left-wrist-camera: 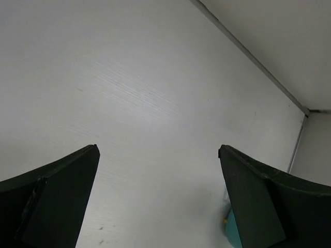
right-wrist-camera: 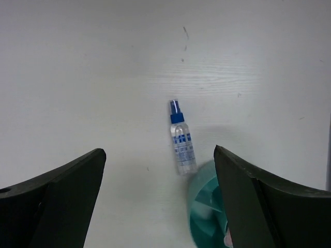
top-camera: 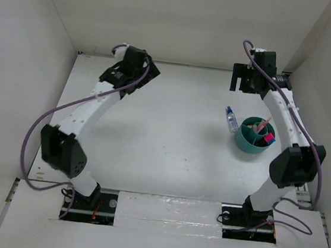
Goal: Sort the stationery into containers
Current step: Pick up the stationery from the center of the board.
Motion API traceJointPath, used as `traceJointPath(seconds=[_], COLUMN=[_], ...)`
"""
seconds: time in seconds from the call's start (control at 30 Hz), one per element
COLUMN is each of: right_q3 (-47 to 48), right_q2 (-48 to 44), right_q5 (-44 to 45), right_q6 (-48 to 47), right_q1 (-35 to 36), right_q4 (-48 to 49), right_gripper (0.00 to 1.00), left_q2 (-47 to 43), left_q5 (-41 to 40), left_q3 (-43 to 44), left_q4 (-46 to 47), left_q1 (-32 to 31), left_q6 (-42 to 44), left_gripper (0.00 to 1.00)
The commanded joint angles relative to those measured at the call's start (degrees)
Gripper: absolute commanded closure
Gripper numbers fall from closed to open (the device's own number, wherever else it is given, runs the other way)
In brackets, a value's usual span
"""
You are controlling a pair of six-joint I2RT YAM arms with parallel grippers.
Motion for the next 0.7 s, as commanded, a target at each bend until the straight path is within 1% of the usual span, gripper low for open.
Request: traceJointPath(seconds=[0.0, 0.03, 0.07, 0.1, 0.13, 0.17, 0.27, 0.3, 0.33, 0.37, 0.4, 0.43, 0.5, 0.57, 0.63, 0.67], right_q3=[9.91, 11.51, 13.18, 15.81, 16.36, 16.36, 15.66, 15.66, 16.96, 17.50, 18.11, 18.12, 18.65, 18.65, 18.65, 18.65], right_q2=[4.68, 8.71, 10.66, 12.25, 14.53, 15.24, 17.52, 18.49, 19.63, 21.91, 22.98, 23.94, 25.87, 26.41, 27.12, 27.64], right_q5=[-2.66, -1.44, -1.43, -2.64, -3.26, -3.27, -3.27, -1.27, -1.25, -0.73, 1.37, 1.39, 2.26, 3.58, 4.37, 4.38], right_q6=[-5.18, -5.18, -5.71, -5.71, -5.71, -5.19, -5.18, -5.18, -5.18, -5.18, -5.18, -5.18, -5.18, -4.66, -4.66, -4.66], right_q1=[-1.96, -2.65, -3.36, -3.36, -3.36, -3.36, -1.96, -1.44, -0.56, -0.55, 0.32, 1.20, 1.90, 1.91, 2.44, 2.44], right_q4=[-7.71, -10.07, -11.31, -12.46, -13.16, -13.17, -12.29, -12.29, -12.90, -14.04, -14.57, -14.58, -14.58, -15.27, -15.28, -15.28], right_gripper=[0.09, 0.09, 0.09, 0.09, 0.11, 0.11, 0.12, 0.12, 0.12, 0.12, 0.13, 0.13, 0.13, 0.15, 0.15, 0.17], left_q2=[-7.70, -10.07, -15.06, -17.46, -19.57, -22.98, -26.44, -28.01, -28.98, -29.95, -31.70, -31.72, -31.72, -29.62, -29.61, -30.57], left_q5=[-1.47, 0.28, 1.34, 2.13, 2.66, 4.23, 6.17, 3.92, 2.33, 2.31, 3.79, 5.11, 7.05, 6.54, 5.92, 5.92], left_q3=[-8.95, -11.23, -15.78, -17.74, -19.32, -21.25, -22.67, -23.55, -24.26, -25.57, -28.71, -30.05, -32.08, -32.61, -31.82, -32.43], left_q4=[-5.68, -5.68, -4.98, -4.45, -3.92, -3.92, -4.71, -5.49, -5.50, -4.11, -2.61, -0.60, 0.13, -1.18, -1.19, -0.67], left_q1=[2.50, 5.03, 6.28, 7.59, 8.74, 11.45, 15.76, 15.78, 15.78, 14.91, 14.90, 14.90, 15.69, 15.69, 15.69, 15.69], left_q6=[5.46, 6.78, 8.18, 10.81, 12.14, 13.54, 19.52, 19.54, 19.54, 18.84, 18.83, 18.83, 19.44, 20.06, 20.06, 20.06], left_gripper=[0.00, 0.00, 0.00, 0.00, 0.00, 0.00, 0.00, 0.00, 0.00, 0.00, 0.00, 0.00, 0.00, 0.00, 0.00, 0.00])
